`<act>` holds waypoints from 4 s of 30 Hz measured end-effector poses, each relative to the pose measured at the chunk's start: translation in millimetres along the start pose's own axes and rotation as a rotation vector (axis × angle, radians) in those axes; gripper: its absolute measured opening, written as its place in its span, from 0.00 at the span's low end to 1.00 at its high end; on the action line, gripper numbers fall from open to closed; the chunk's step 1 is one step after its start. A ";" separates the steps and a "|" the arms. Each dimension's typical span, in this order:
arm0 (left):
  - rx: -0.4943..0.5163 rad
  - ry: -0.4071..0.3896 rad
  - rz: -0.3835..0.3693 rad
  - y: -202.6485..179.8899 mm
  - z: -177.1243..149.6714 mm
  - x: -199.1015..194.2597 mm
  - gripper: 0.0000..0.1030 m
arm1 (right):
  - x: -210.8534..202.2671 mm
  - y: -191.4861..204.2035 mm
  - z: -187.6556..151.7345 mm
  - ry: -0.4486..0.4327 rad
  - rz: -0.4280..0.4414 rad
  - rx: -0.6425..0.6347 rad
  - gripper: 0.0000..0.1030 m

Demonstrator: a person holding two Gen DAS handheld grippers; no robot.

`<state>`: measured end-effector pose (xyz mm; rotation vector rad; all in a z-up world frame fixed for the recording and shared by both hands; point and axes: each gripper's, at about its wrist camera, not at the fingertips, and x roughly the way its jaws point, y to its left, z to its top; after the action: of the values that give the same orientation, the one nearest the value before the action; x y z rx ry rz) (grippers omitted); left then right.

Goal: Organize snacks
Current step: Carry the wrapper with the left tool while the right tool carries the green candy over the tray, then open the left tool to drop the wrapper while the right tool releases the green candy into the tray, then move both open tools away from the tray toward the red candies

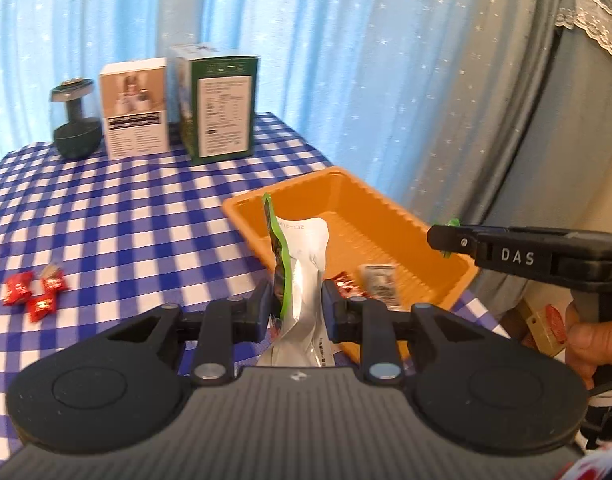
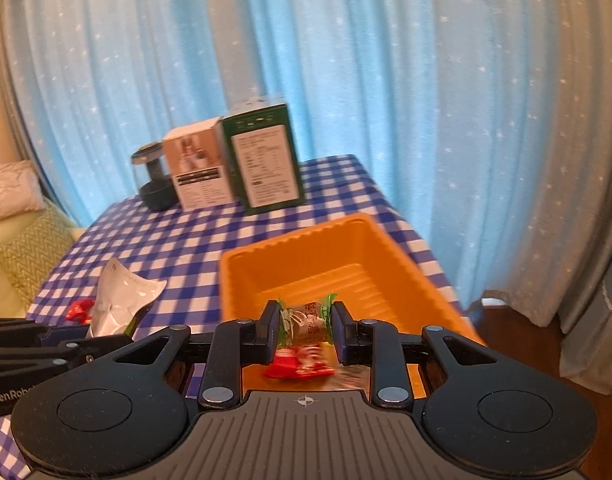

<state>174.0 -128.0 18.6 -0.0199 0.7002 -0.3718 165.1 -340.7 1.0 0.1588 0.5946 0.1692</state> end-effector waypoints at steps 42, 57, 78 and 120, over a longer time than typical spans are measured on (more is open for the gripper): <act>0.054 0.055 -0.010 -19.1 1.1 60.4 0.29 | 19.4 -44.8 0.0 0.027 -0.022 0.042 0.27; 0.041 0.038 -0.011 -11.9 4.1 52.8 0.29 | 28.6 -37.7 10.0 0.008 0.034 0.032 0.28; 0.032 0.002 0.017 -10.3 -1.2 14.1 0.43 | -12.5 -38.8 7.8 0.003 0.003 0.095 0.60; -0.116 -0.047 0.336 132.0 -62.5 -115.0 0.70 | -14.3 156.2 -25.7 0.062 0.207 -0.128 0.75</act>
<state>97.0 41.1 23.9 -0.0199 0.6646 -0.0087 121.3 -189.0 18.5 0.0913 0.6264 0.4128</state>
